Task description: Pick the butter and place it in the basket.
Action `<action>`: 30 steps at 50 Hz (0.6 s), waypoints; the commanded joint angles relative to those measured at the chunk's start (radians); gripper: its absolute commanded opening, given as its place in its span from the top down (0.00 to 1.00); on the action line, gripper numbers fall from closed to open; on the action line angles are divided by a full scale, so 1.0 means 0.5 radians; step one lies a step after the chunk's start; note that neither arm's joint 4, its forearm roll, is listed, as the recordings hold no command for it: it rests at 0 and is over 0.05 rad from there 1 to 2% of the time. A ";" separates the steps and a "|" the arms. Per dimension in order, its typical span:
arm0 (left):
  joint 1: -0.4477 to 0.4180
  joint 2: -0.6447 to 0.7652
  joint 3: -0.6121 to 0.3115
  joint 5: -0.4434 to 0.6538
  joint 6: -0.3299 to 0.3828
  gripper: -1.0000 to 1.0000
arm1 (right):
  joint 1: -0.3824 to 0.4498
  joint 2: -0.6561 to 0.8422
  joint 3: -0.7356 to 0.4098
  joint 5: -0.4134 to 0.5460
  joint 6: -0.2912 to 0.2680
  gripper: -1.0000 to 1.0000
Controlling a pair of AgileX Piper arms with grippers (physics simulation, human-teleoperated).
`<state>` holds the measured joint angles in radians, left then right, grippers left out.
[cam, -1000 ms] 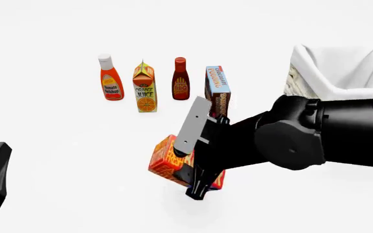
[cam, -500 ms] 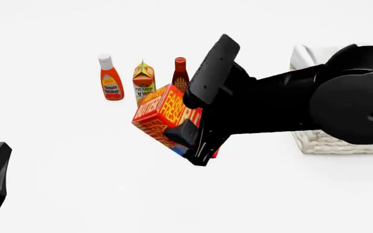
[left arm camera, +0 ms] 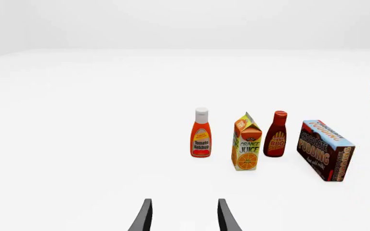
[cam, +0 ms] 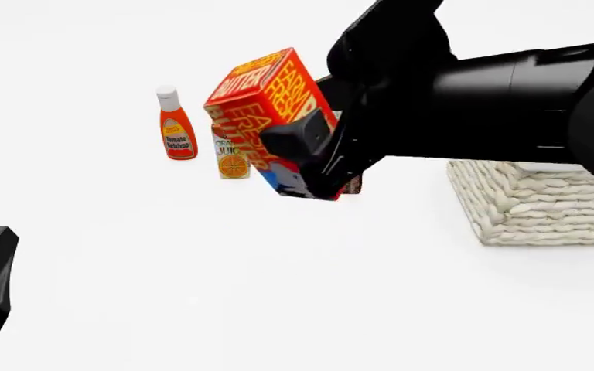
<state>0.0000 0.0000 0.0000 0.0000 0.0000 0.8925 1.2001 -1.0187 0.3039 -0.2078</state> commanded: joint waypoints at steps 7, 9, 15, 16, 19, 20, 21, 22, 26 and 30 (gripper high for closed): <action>0.000 0.000 0.000 0.000 0.000 0.00 | -0.035 -0.143 -0.039 -0.125 0.321 1.00; 0.000 0.000 0.000 0.000 0.000 0.00 | -0.057 -0.152 -0.041 -0.153 0.376 1.00; 0.000 0.000 0.000 0.000 0.000 0.00 | -0.112 -0.182 -0.072 -0.193 0.533 1.00; 0.000 0.000 0.000 0.000 0.000 0.00 | -0.107 -0.196 -0.070 -0.192 0.553 1.00; 0.000 0.000 0.000 0.000 0.000 0.00 | -0.155 -0.194 -0.090 -0.217 0.579 1.00; 0.000 0.000 0.000 0.000 0.000 0.00 | -0.159 -0.233 -0.100 -0.219 0.642 1.00; 0.000 0.000 0.000 0.000 0.000 0.00 | -0.159 -0.233 -0.100 -0.219 0.642 1.00; 0.000 0.000 0.000 0.000 0.000 0.00 | -0.178 -0.227 -0.116 -0.219 0.665 1.00; 0.000 0.000 0.000 0.000 0.000 0.00 | -0.229 -0.252 -0.194 -0.199 0.731 1.00; 0.000 0.000 0.000 0.000 0.000 0.00 | -0.253 -0.258 -0.257 -0.170 0.769 1.00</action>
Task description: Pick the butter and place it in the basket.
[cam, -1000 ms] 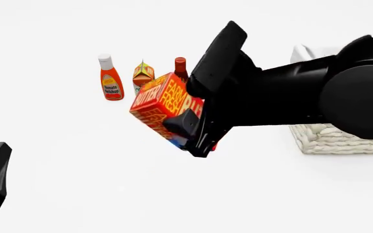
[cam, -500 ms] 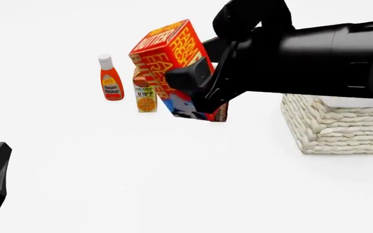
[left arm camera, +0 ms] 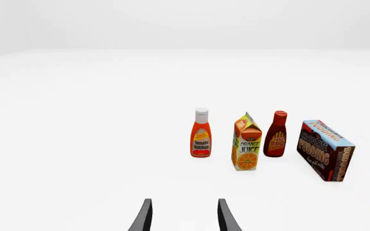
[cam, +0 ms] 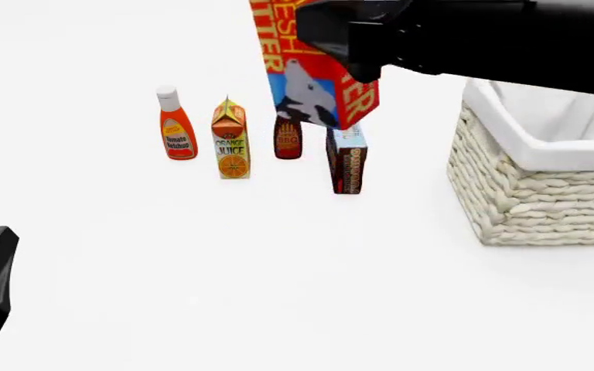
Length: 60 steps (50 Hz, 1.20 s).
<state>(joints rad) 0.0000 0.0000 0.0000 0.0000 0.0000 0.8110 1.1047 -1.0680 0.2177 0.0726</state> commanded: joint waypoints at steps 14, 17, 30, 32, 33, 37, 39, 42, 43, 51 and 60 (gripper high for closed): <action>0.000 0.000 0.000 0.000 0.000 0.00 | -0.354 0.082 -0.385 0.071 0.402 1.00; 0.000 0.000 0.000 0.000 0.000 0.00 | -0.384 0.095 -0.420 0.091 0.416 1.00; 0.000 0.000 0.000 0.000 0.000 0.00 | -0.558 0.101 -0.604 0.230 0.671 1.00; 0.000 0.000 0.000 0.000 0.000 0.00 | -0.591 0.102 -0.633 0.257 0.687 1.00; 0.000 0.000 0.000 0.000 0.000 0.00 | -0.591 0.102 -0.633 0.257 0.687 1.00; 0.000 0.000 0.000 0.000 0.000 0.00 | -0.704 0.104 -0.700 0.324 0.832 1.00; 0.000 0.000 0.000 0.000 0.000 0.00 | -0.718 0.110 -0.720 0.339 0.868 1.00; 0.000 0.000 0.000 0.000 0.000 0.00 | -0.764 0.113 -0.738 0.366 0.959 1.00; 0.000 0.000 0.000 0.000 0.000 0.00 | -0.772 0.112 -0.739 0.375 0.989 1.00; 0.000 0.000 0.000 0.000 0.000 0.00 | -0.918 0.140 -0.739 0.446 1.242 1.00; 0.000 0.000 0.000 0.000 0.000 0.00 | -1.027 0.151 -0.733 0.503 1.468 1.00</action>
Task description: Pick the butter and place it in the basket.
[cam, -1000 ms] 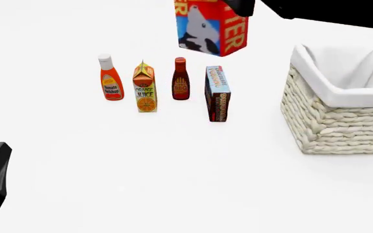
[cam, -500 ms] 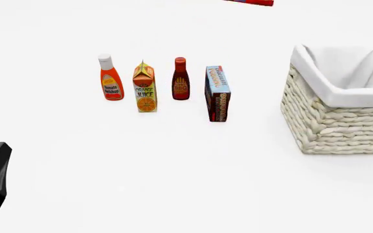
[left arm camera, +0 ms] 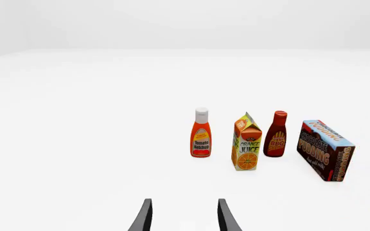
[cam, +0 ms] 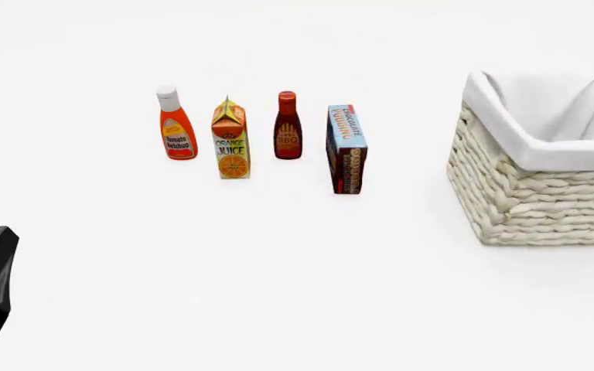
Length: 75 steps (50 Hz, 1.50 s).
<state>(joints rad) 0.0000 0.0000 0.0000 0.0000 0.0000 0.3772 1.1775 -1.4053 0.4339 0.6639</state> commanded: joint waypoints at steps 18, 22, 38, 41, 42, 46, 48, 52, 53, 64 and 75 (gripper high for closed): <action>0.000 0.000 0.000 0.000 0.000 0.00 | -0.373 0.061 -0.534 0.497 0.221 1.00; 0.000 0.000 0.000 0.000 0.000 0.00 | -0.416 0.096 -0.622 0.584 0.205 1.00; 0.000 0.000 0.000 0.000 0.000 0.00 | -0.612 0.288 -0.817 0.860 0.233 1.00; 0.000 0.000 0.000 0.000 0.000 0.00 | -0.627 0.307 -0.825 0.876 0.202 1.00; 0.000 0.000 0.000 0.000 0.000 0.00 | -0.623 0.316 -0.824 0.880 0.203 1.00; 0.000 0.000 0.000 0.000 0.000 0.00 | -0.658 0.362 -0.831 0.905 0.220 1.00; 0.000 0.000 0.000 0.000 0.000 0.00 | -0.685 0.386 -0.847 0.917 0.225 1.00; 0.000 0.000 0.000 0.000 0.000 0.00 | -0.703 0.427 -0.871 0.921 0.235 1.00; 0.000 0.000 0.000 0.000 0.000 0.00 | -0.722 0.439 -0.875 0.930 0.232 1.00; 0.000 0.000 0.000 0.000 0.000 0.00 | -0.743 0.488 -0.873 0.927 0.291 1.00; 0.000 0.000 0.000 0.000 0.000 0.00 | -0.745 0.495 -0.856 0.938 0.436 1.00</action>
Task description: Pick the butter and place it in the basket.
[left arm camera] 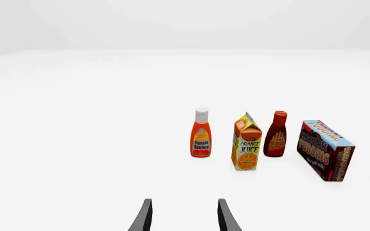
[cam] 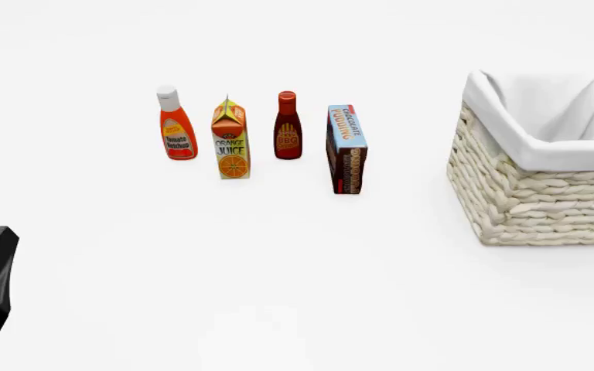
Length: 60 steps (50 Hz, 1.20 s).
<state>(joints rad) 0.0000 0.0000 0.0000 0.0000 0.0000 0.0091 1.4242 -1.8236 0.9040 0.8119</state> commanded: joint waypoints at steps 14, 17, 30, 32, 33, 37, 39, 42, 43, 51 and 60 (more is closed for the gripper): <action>0.000 0.000 0.000 0.000 0.000 0.00 | -0.054 0.006 0.035 0.006 0.276 1.00; 0.000 0.000 0.000 0.000 0.000 0.00 | -0.078 0.008 0.065 0.004 0.287 1.00; 0.000 0.000 0.000 0.000 0.000 0.00 | -0.234 0.036 0.069 0.081 0.235 1.00; 0.000 0.000 0.000 0.000 0.000 0.00 | -0.246 0.036 0.051 0.105 0.225 1.00; 0.000 0.000 0.000 0.000 0.000 0.00 | -0.259 0.036 0.038 0.120 0.223 1.00; 0.000 0.000 0.000 0.000 0.000 0.00 | -0.287 0.040 -0.022 0.179 0.209 1.00; 0.000 0.000 0.000 0.000 0.000 0.00 | -0.295 0.040 -0.049 0.211 0.198 1.00; 0.000 0.000 0.000 0.000 0.000 0.00 | -0.304 0.046 -0.102 0.265 0.185 1.00; 0.000 0.000 0.000 0.000 0.000 0.00 | -0.299 0.050 -0.118 0.280 0.184 1.00; 0.000 0.000 0.000 0.000 0.000 0.00 | -0.355 0.118 -0.319 0.470 0.111 1.00; 0.000 0.000 0.000 0.000 0.000 0.00 | -0.462 0.178 -0.359 0.557 -0.009 1.00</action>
<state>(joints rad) 0.0000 0.0000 0.0000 0.0000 0.0000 -0.1721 1.4920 -1.9359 1.1259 0.8463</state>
